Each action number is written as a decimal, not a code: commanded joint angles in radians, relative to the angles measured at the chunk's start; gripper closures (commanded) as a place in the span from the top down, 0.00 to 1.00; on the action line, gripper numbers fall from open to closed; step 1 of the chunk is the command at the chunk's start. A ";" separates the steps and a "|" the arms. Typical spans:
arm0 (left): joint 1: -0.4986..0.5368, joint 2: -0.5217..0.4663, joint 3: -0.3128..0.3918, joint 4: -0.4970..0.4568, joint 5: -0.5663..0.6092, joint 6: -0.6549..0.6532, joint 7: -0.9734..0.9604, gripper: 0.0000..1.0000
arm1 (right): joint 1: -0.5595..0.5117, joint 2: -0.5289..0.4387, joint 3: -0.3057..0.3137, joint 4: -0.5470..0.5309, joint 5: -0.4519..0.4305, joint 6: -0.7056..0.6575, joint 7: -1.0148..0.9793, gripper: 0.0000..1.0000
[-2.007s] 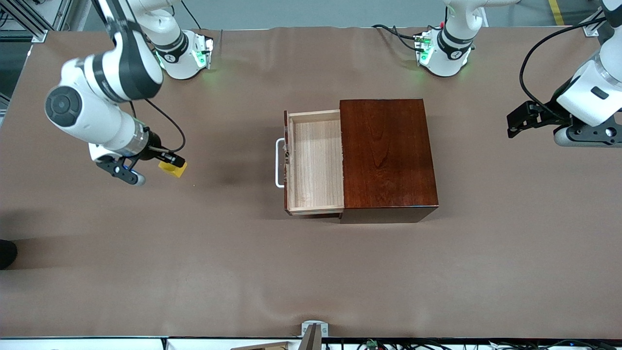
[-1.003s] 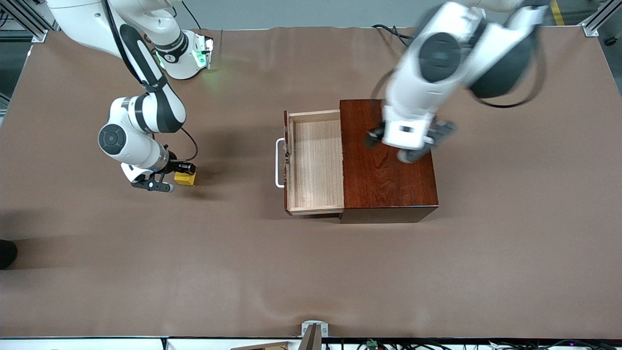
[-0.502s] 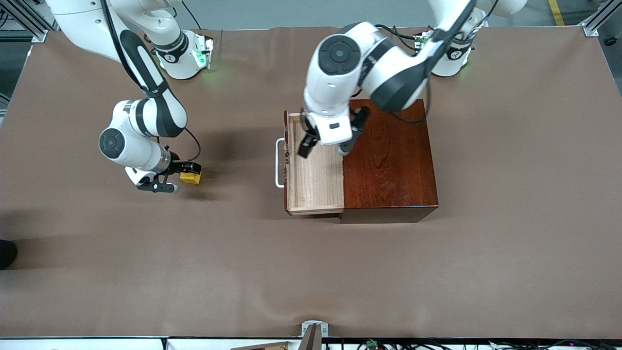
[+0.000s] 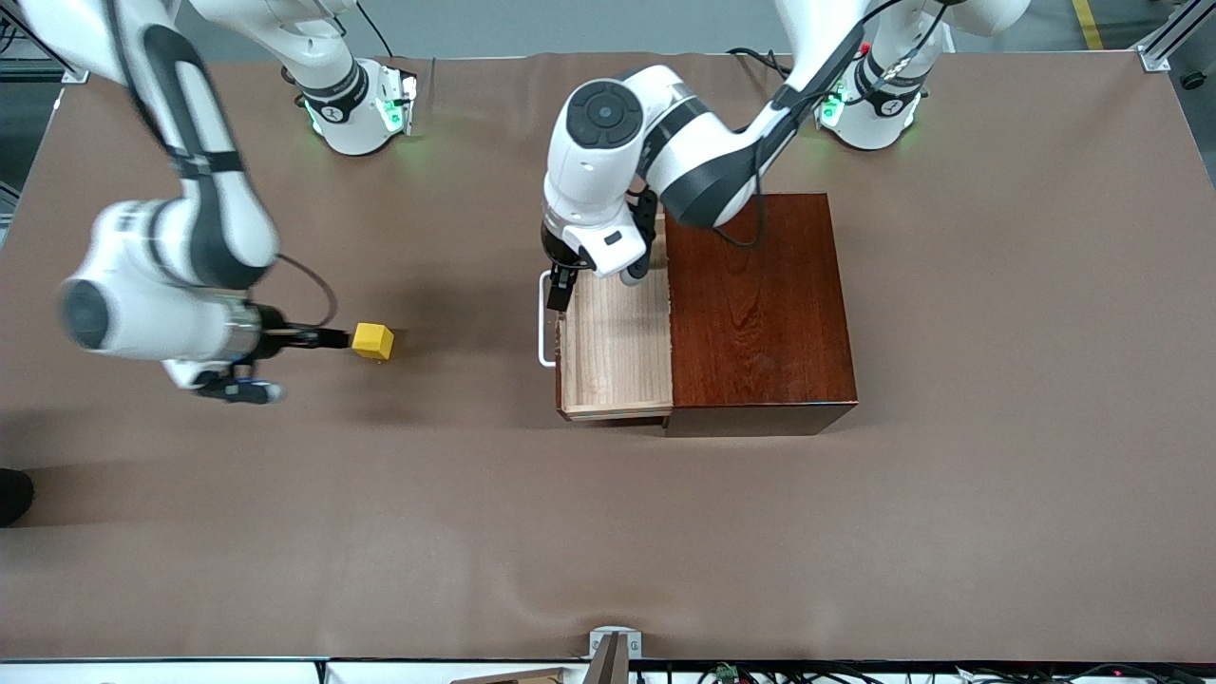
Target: Open drawer, take yellow block, close drawer
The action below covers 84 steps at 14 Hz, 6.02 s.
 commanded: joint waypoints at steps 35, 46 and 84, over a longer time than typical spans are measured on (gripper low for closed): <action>-0.045 0.122 0.163 0.050 0.122 -0.279 -0.093 1.00 | -0.066 -0.280 0.017 0.223 -0.238 -0.243 0.000 1.00; -0.042 0.113 0.226 0.051 0.238 -0.432 -0.179 1.00 | -0.064 -0.277 0.017 0.224 -0.241 -0.251 -0.002 1.00; 0.668 -0.619 0.247 -0.235 -0.032 -0.603 2.120 1.00 | -0.072 -0.286 0.011 0.284 -0.240 -0.326 -0.031 1.00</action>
